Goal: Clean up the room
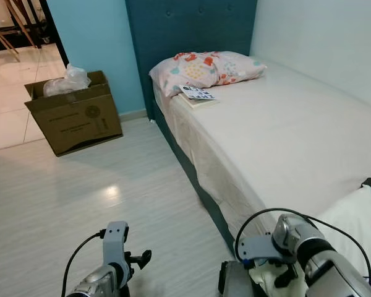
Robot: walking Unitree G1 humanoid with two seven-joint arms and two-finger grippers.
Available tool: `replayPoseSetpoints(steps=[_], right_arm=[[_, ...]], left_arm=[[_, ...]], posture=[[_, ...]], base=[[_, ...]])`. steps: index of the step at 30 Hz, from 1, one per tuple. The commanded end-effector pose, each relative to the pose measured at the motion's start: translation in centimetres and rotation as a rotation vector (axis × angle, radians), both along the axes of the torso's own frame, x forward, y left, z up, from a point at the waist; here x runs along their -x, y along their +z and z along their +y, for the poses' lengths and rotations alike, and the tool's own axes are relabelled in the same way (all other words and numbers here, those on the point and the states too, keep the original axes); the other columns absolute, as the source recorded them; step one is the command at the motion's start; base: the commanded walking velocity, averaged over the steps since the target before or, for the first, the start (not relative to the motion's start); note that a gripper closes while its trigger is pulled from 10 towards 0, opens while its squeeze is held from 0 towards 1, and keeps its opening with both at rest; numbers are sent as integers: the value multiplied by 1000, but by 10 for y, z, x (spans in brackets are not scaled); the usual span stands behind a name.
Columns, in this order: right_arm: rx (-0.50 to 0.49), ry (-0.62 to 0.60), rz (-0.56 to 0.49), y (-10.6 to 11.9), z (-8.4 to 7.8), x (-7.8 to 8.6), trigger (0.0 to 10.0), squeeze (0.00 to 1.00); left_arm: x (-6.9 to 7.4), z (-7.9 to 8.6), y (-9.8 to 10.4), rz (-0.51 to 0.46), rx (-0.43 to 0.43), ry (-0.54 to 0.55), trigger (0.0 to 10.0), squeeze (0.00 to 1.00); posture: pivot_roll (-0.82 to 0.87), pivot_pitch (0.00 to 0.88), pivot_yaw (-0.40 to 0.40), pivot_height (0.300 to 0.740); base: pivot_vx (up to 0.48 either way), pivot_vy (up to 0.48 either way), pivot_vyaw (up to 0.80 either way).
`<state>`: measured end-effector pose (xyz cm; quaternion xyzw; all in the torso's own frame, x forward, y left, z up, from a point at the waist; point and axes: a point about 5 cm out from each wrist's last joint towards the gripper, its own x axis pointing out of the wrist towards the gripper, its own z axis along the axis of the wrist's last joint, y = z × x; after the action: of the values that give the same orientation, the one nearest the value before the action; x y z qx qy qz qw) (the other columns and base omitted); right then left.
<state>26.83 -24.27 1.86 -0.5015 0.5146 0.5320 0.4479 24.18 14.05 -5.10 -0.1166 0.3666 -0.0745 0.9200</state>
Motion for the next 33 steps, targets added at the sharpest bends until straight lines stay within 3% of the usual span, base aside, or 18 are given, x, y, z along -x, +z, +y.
replayPoseSetpoints(steps=[1,4,5,9,26,28,32,33], right_arm=[[12,45,27,-4,4,5,10000,0],[10,53,10,-5,7,4,10000,0],[-2,76,-69,-5,12,-2,0,0],[-14,100,-130,-3,16,-8,0,0],[-89,166,-224,-1,39,-12,0,0],[-127,171,-267,1,45,-17,0,0],[-298,118,-407,12,68,-32,0,0],[-298,118,-407,12,68,-32,0,0]], left_arm=[[5,1,-3,15,-6,1,10000,0],[5,1,-4,15,-7,1,10000,0],[5,2,-3,14,-9,0,10000,0],[4,1,-3,12,-9,-1,10000,0],[4,-2,-3,16,-5,-2,10000,0],[4,-1,-3,16,-6,0,10000,0],[4,0,-3,16,-6,2,10000,0],[4,0,-3,16,-6,2,10000,0]], posture=[[-3,0,-37,501],[-4,0,-36,501],[-6,0,-34,501],[-7,0,-35,501],[-13,0,-32,501],[-12,0,-32,501],[-12,0,-32,501],[-12,0,-32,501]], base=[[0,0,0],[0,0,0],[0,0,0],[0,0,0],[0,0,0],[0,0,0],[0,0,0],[0,0,0]])
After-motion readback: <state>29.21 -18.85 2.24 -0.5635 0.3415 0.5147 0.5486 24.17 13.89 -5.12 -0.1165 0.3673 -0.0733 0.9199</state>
